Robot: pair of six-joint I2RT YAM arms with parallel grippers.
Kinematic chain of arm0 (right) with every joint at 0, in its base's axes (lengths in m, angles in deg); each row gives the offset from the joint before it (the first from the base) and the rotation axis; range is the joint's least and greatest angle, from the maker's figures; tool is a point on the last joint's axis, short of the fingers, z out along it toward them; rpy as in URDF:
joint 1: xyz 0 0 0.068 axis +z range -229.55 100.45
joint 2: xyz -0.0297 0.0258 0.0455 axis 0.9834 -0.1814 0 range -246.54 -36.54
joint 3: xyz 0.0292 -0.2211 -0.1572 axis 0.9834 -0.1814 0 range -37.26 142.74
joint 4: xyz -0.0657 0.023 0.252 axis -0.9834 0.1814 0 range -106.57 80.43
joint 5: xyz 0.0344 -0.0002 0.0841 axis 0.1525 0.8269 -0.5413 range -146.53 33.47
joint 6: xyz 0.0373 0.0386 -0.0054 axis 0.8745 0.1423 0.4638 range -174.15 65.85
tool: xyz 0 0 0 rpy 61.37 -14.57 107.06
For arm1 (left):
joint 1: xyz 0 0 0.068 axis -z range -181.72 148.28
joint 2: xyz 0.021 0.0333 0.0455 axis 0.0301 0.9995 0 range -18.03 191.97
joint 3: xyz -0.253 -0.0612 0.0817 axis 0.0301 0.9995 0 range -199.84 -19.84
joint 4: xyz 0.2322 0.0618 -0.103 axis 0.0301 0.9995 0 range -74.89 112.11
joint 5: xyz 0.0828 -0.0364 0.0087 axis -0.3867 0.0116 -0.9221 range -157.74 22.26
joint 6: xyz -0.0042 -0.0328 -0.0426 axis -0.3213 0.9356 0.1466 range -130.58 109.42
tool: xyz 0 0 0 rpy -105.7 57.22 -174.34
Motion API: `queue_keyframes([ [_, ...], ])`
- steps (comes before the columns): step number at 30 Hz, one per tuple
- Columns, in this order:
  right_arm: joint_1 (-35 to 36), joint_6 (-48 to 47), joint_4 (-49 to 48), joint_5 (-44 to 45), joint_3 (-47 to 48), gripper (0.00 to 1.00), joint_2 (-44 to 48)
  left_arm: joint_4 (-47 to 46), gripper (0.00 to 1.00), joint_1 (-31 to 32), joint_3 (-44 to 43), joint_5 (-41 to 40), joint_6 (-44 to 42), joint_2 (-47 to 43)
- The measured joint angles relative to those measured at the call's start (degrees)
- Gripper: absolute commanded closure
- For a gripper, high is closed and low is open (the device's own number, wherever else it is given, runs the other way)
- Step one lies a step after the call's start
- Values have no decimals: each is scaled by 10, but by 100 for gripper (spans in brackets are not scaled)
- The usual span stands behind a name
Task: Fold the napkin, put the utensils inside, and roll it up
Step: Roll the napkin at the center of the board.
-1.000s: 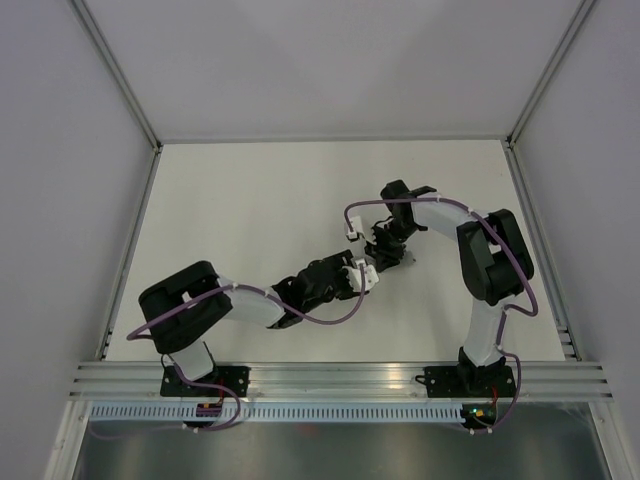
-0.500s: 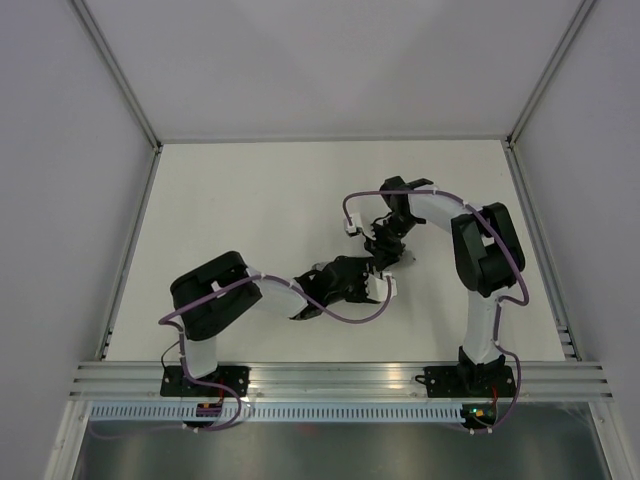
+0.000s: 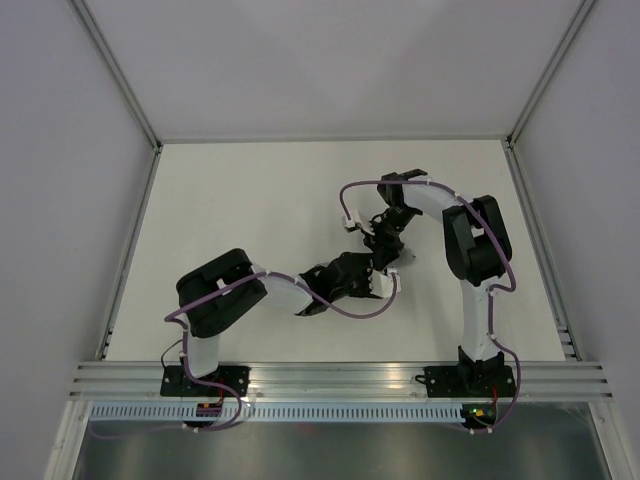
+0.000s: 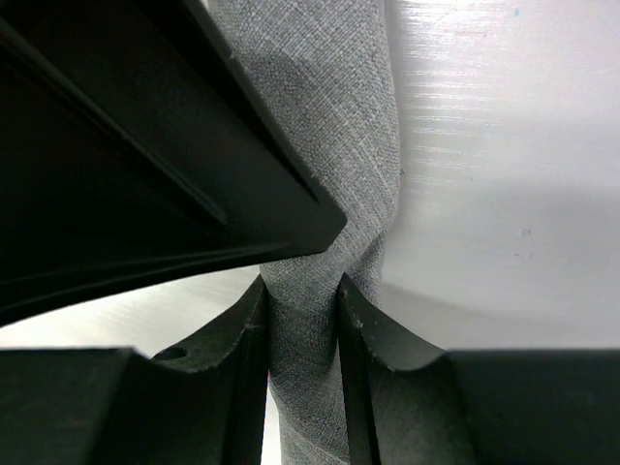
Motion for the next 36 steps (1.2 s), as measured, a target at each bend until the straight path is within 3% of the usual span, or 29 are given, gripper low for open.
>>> queue_keyframes([
  [7,-1,-18,45,-3,36,85,-27,35,39,-5,-21,-12,0,6],
  [12,-3,-27,72,-3,55,82,-42,80,60,-5,-54,-13,0,20],
  [17,-4,-27,91,-4,73,52,-54,141,77,-8,-89,-11,6,27],
  [22,-16,-6,97,-17,79,31,-54,198,80,-14,-125,0,39,34],
  [27,-48,57,50,-32,106,27,-53,231,80,-26,-156,15,106,44],
  [36,-146,297,-146,-44,116,27,27,254,79,-30,-219,-5,265,83],
])
